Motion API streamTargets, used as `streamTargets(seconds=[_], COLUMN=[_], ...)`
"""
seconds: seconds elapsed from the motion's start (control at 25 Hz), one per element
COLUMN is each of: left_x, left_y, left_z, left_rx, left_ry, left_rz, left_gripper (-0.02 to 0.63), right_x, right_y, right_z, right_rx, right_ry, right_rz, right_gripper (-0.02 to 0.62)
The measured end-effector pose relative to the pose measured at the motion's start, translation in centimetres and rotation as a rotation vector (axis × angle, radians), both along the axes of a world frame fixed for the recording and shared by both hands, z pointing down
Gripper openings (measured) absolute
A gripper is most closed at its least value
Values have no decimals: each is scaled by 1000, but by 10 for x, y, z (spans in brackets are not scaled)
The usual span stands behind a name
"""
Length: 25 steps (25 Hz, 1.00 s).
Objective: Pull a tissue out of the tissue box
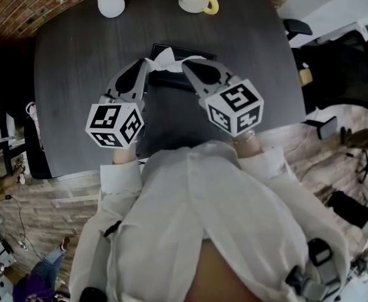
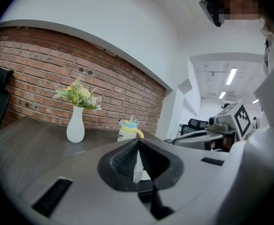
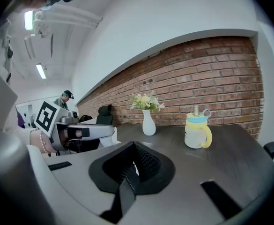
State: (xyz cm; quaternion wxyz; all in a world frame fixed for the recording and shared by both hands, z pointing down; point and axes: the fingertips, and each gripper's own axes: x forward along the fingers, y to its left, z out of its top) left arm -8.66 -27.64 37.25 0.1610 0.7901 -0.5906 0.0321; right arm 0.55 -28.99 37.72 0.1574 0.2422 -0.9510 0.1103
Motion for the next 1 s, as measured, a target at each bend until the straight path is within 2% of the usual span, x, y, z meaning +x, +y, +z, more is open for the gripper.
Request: streamTargets(seconds=[0.36, 1.0], left_x=[12, 18], left_y=[8, 10], left_z=[19, 23], left_rx=[-52, -69], left_ry=[3, -8], left_rz=[29, 45], left_gripper=[5, 5], right_x=[0, 7], right_y=[6, 7], right_z=[20, 24], right_rx=[-54, -73], right_ry=[26, 35], right_rz=[-19, -24], right_gripper=[5, 3])
